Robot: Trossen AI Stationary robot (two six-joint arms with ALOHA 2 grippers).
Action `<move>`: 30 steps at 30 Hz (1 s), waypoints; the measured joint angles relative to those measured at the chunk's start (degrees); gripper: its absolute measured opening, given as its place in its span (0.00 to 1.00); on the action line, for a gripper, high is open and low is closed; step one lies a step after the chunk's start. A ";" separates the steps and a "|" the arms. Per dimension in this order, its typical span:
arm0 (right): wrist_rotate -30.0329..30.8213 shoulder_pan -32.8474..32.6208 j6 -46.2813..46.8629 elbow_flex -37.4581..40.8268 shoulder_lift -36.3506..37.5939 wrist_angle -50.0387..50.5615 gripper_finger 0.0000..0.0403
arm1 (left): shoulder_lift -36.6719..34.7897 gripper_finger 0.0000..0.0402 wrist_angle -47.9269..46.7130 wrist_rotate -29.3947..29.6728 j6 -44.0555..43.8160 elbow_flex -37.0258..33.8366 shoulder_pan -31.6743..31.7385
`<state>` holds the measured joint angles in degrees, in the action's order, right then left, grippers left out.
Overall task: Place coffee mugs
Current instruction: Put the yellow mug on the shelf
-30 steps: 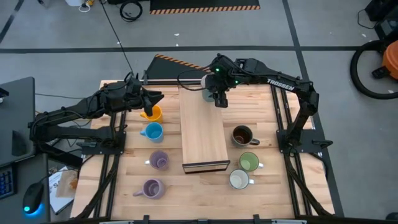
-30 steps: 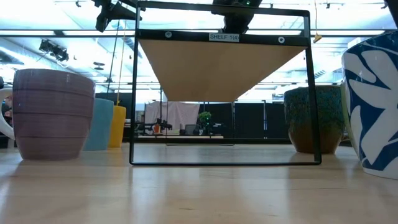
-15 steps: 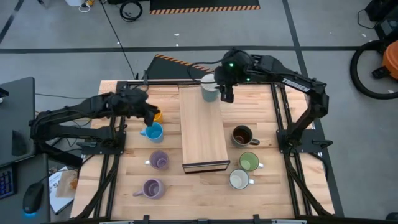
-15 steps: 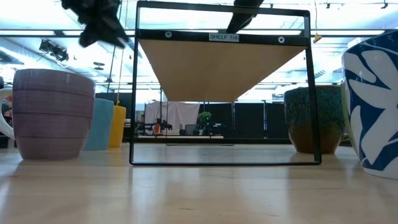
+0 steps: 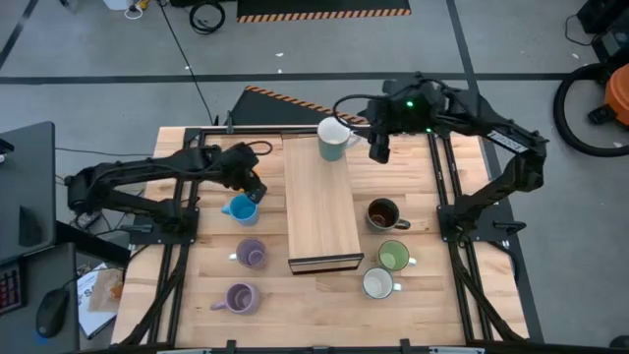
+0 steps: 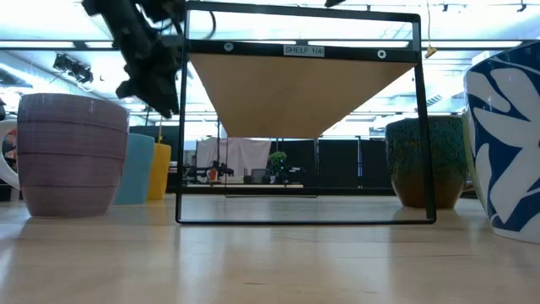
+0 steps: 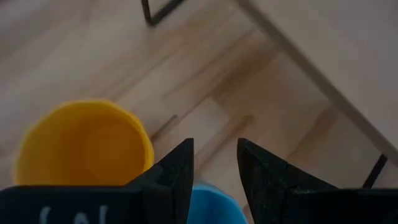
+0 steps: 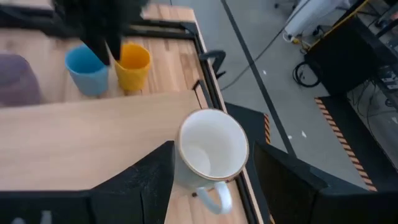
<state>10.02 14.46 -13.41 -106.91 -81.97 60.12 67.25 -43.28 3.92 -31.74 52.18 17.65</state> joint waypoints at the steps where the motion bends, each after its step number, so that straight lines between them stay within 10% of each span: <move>1: 0.00 -0.48 0.52 0.00 0.49 -0.02 0.55 | 0.84 0.32 -0.63 -0.70 -0.19 0.00 0.68; 15: 0.79 -3.30 6.61 0.00 1.53 1.33 0.55 | 15.27 0.32 -18.80 2.31 6.57 14.46 4.01; 30: 2.15 -7.41 9.84 0.00 1.52 2.19 0.55 | 22.00 0.39 -20.00 0.96 6.56 14.88 4.68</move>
<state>12.17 7.04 -3.56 -106.91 -80.46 62.30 89.25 -63.27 4.89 -25.18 67.07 22.32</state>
